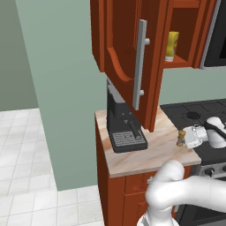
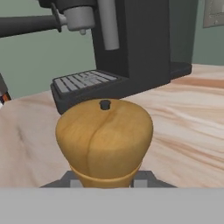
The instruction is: Take 2 condiments from the cabinet and move them on the counter near the stove.Make sure the condiments are lined up with each other, next to each other.
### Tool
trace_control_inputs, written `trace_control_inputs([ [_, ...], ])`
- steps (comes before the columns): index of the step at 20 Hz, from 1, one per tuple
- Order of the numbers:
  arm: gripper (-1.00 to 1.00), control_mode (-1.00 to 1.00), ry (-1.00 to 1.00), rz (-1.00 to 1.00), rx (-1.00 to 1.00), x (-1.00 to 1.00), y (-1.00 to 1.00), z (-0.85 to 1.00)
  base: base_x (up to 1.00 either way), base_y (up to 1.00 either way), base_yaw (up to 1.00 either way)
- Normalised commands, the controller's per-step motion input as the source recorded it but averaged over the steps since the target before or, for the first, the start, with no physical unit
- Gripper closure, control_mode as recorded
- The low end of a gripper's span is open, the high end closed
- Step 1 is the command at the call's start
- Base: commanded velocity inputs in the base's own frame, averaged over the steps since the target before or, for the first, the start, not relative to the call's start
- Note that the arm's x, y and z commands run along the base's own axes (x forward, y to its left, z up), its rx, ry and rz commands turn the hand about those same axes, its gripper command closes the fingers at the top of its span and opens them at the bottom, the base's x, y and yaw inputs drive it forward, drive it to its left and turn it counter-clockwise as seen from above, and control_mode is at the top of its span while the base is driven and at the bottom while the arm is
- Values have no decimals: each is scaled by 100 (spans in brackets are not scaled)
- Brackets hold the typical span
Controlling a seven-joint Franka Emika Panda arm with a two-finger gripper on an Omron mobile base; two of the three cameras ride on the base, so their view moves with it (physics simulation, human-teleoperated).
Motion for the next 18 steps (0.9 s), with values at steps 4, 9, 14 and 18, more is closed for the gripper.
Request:
trace_control_inputs([
  [4,100,-100,-1,0,0,5,-7,-17,0,0,0],
  [9,100,-100,0,0,0,2,-3,-23,0,0,0],
  [14,100,-100,0,0,0,1,-1,-17,0,0,0],
  [18,100,-100,0,0,0,0,0,-4,0,0,0],
])
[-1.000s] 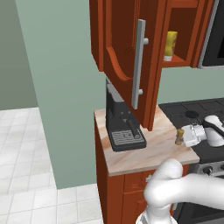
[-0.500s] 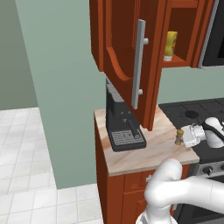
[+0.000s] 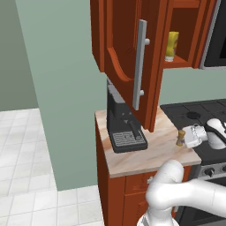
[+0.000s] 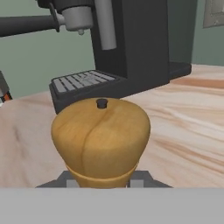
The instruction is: Take 2 condiments from the cabinet and move them on the counter near the stove.Make sure the condiments are lined up with each other, next to each other.
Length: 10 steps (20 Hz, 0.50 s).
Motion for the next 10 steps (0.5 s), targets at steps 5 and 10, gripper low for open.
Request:
trace_control_inputs([
  [5,-100,-100,0,0,0,0,0,0,0,0,0],
  [10,-100,-100,0,0,0,0,0,0,0,0,0],
])
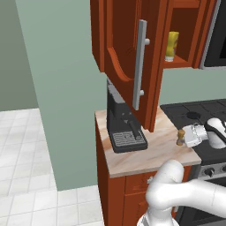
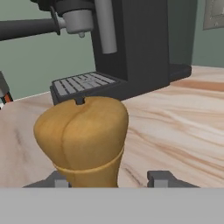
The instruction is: Take 2 condiments from the cabinet and move them on the counter near the stove.Make sure the condiments are lined up with each other, next to each other.
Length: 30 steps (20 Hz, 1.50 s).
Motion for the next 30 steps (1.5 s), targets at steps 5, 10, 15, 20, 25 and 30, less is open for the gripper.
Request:
trace_control_inputs([
  [5,-100,-100,0,0,0,0,0,0,0,0,0],
  [10,-100,-100,-1,0,0,0,0,0,0,0,0],
  [15,-100,-100,0,0,0,0,-15,1,0,0,0],
  [20,-100,-100,0,0,1,-6,-33,11,0,0,0],
  [25,-100,-100,-1,0,0,-2,-16,27,0,0,0],
  [30,-100,-100,0,0,0,-5,-18,36,0,0,0],
])
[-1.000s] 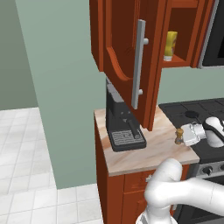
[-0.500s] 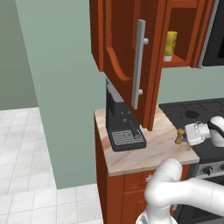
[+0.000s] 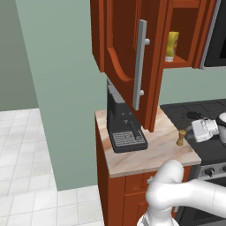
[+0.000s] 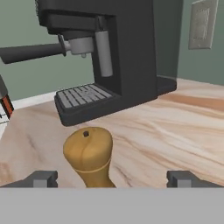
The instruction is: Take 2 condiments from the cabinet and move them on the counter near the stove.Make sure the condiments are lined up with each other, next to each other.
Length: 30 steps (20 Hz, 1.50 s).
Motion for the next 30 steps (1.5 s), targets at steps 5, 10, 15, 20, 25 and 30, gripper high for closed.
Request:
trace_control_inputs([
  [5,-100,-100,0,0,0,-18,-13,40,0,0,0],
  [10,-100,-100,0,0,0,-36,-6,38,0,0,0],
  [15,-100,-100,0,-2,0,-38,0,44,0,0,0],
  [20,-100,-100,0,-11,0,-26,0,49,0,0,0],
  [25,-100,-100,0,-17,0,-25,7,45,0,0,0],
  [30,-100,-100,0,-18,0,-18,26,42,0,0,0],
])
